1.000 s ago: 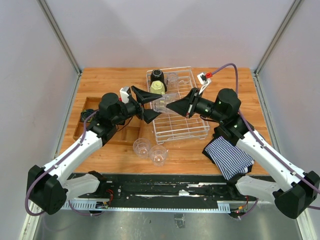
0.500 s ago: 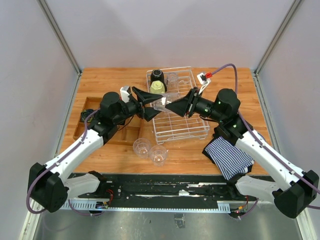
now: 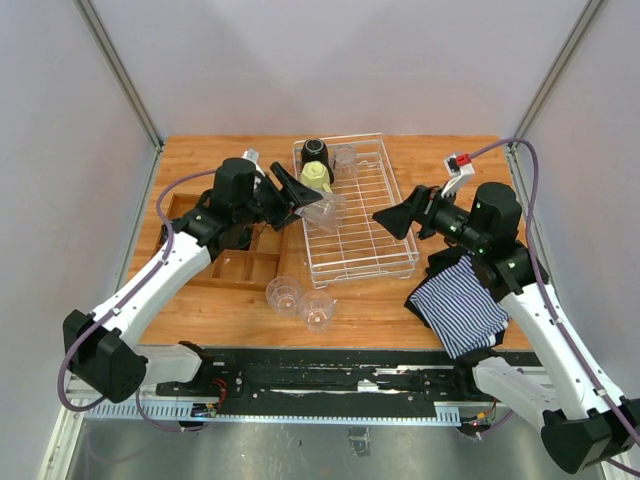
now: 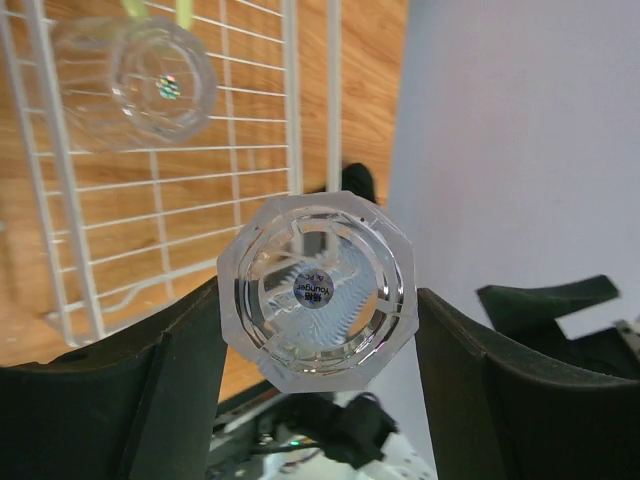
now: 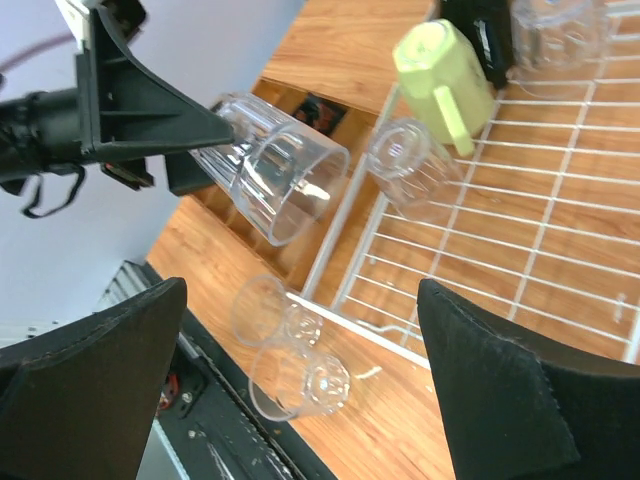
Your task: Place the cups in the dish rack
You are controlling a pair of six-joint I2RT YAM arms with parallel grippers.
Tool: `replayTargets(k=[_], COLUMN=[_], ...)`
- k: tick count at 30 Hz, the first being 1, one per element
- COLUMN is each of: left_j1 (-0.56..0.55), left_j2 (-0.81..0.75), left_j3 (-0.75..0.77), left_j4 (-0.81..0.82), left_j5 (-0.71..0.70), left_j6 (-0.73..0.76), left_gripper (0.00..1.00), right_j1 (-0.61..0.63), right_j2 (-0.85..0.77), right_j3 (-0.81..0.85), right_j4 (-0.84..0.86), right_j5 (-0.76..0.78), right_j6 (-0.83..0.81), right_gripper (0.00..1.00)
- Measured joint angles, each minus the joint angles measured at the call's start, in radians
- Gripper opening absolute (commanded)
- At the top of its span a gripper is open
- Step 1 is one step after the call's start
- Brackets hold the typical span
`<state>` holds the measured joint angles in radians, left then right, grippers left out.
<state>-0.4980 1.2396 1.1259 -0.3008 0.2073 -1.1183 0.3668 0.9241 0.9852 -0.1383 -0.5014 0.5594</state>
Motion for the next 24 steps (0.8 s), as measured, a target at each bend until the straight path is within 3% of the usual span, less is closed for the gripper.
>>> replayTargets(k=[5, 12, 24], left_j1=[-0.032, -0.162, -0.212], left_j2=[0.088, 0.225, 0.275], left_j3=[0.088, 0.203, 0.189], left_j4=[-0.116, -0.224, -0.251], left_j5=[-0.098, -0.242, -0.422], left_j6=[0.172, 0.359, 0.449], left_gripper=[0.1, 0.1, 0.06], right_j1=[-0.035, -0.048, -0.069], right_j2=[-0.008, -0.009, -0.014], right_j3=[0.001, 0.001, -0.003], right_j4=[-0.106, -0.155, -0.182], right_j5=[0.016, 0.016, 0.004], right_j6=[-0.081, -0.141, -0.179], right_gripper=[0.98, 0.98, 0.98])
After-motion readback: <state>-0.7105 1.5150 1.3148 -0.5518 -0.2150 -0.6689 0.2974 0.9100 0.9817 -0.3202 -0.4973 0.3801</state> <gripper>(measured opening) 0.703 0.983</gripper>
